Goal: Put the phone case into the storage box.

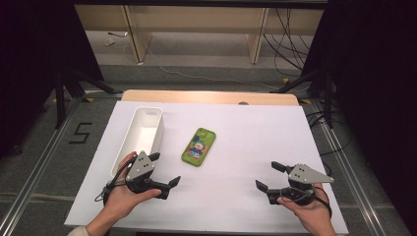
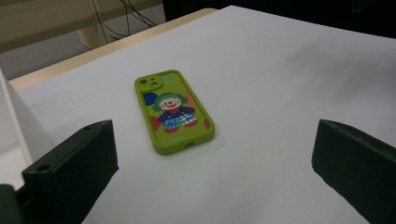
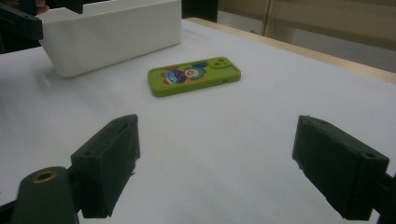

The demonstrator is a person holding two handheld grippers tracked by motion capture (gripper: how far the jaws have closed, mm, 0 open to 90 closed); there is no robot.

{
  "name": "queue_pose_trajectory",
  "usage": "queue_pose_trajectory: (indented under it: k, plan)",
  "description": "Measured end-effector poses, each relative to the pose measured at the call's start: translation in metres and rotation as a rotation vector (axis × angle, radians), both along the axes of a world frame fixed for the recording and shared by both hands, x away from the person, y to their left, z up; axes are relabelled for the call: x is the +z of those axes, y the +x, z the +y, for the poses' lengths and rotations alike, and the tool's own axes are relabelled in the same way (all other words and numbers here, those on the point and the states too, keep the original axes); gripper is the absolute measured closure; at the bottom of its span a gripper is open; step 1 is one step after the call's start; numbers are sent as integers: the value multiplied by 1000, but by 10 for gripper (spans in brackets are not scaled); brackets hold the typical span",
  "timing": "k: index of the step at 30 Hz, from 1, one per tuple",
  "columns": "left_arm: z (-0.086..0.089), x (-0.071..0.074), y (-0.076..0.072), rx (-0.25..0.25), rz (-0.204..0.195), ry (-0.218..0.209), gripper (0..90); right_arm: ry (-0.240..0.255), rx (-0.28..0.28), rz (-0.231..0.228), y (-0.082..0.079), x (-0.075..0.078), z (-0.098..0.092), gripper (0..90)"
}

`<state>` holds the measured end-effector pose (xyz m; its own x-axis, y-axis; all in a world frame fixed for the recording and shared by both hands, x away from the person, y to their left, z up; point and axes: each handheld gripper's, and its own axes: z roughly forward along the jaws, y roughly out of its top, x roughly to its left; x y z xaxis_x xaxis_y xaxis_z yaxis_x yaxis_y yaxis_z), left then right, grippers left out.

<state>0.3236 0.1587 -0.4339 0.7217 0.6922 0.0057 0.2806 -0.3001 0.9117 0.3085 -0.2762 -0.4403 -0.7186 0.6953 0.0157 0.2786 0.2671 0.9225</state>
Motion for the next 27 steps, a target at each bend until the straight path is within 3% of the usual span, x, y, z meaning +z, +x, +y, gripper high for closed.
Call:
queue_pose_trajectory:
  k: [12,16,23,27]
  plan:
    - [-3,0,2,9,-13,7,33,10,-7,2,1,-1,-4,159]
    - [0,3,0,62,-35,14,255,3,-11,2,0,-1,-4,158]
    - [6,8,0,157,-34,0,812,-3,-5,-2,0,0,0,159]
    - [3,12,1,183,-20,20,900,-5,-6,0,0,0,1,159]
